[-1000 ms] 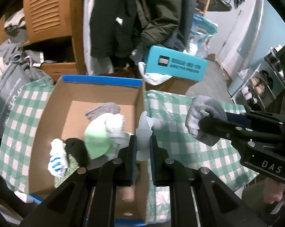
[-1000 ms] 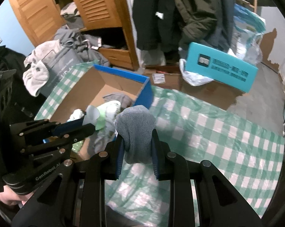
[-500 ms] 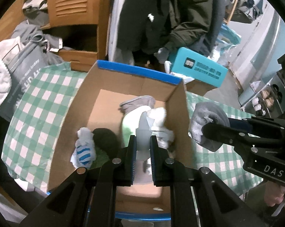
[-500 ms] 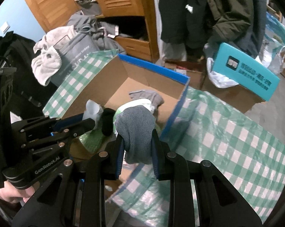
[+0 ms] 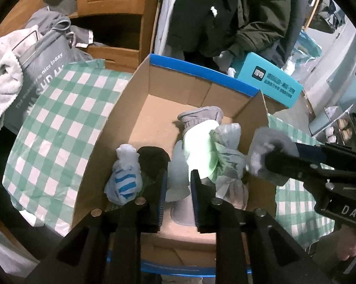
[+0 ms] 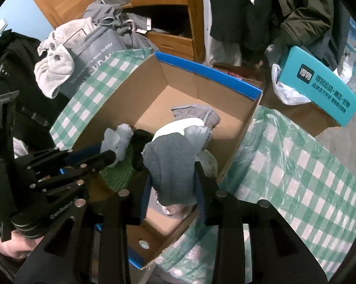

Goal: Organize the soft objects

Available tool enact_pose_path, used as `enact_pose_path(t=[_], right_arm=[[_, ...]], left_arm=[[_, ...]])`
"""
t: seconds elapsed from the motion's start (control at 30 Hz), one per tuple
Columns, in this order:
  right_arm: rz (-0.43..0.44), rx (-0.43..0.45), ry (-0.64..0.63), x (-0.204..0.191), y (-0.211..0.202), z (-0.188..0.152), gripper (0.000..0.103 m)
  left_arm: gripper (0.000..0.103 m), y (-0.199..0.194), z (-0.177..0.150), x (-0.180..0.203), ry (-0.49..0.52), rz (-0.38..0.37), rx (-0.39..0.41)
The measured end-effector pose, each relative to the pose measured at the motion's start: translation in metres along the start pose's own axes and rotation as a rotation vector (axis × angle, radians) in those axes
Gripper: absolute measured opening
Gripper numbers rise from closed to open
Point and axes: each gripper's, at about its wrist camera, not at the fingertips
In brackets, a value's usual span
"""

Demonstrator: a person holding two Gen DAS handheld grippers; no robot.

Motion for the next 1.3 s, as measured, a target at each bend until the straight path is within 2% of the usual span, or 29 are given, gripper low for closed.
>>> enact_pose_path(t=[0.1, 0.2, 0.33, 0.43, 0.5, 0.6, 0.73, 0.87, 1.3], right_arm=[[-0.005, 0.000, -0.001, 0.000, 0.001, 0.000, 0.045], [-0.008, 0.010, 0.003, 0.002, -0.001, 0.001, 0.048], [-0.023, 0.039, 0.002, 0.004, -0.012, 0.003, 0.060], [-0.038, 0.066, -0.005, 0.005, -0.023, 0.005, 0.062], [-0.053, 0.091, -0.017, 0.005, -0.033, 0.005, 0.066], [-0.070, 0.126, -0.030, 0.005, -0.046, 0.005, 0.068], [-0.074, 0.165, -0.028, 0.008, -0.063, 0.005, 0.069], [-0.079, 0.201, -0.029, 0.012, -0.077, 0.001, 0.070], [-0.074, 0.234, 0.019, 0.030, -0.095, -0.012, 0.070]], left_arm=[[0.045, -0.004, 0.001, -0.001, -0.008, 0.012, 0.018], [0.052, -0.008, 0.004, -0.001, 0.002, 0.025, 0.033], [0.054, -0.014, 0.005, 0.000, 0.005, 0.026, 0.037], [0.058, -0.022, 0.005, 0.004, 0.013, 0.021, 0.048], [0.068, -0.030, 0.006, 0.007, 0.021, 0.021, 0.066], [0.075, -0.040, 0.007, 0.011, 0.030, 0.023, 0.094], [0.077, -0.053, 0.009, 0.016, 0.029, 0.006, 0.118], [0.088, -0.064, 0.011, 0.025, 0.050, 0.013, 0.151], [0.089, -0.090, 0.013, 0.045, 0.088, 0.021, 0.176]])
Point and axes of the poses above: each gripper's, at about its wrist camera, not at the fingertips, and y roughly the way its jaws point, x to its right, z to its top, and after that the axes turned 14 degrees about x, right-handed
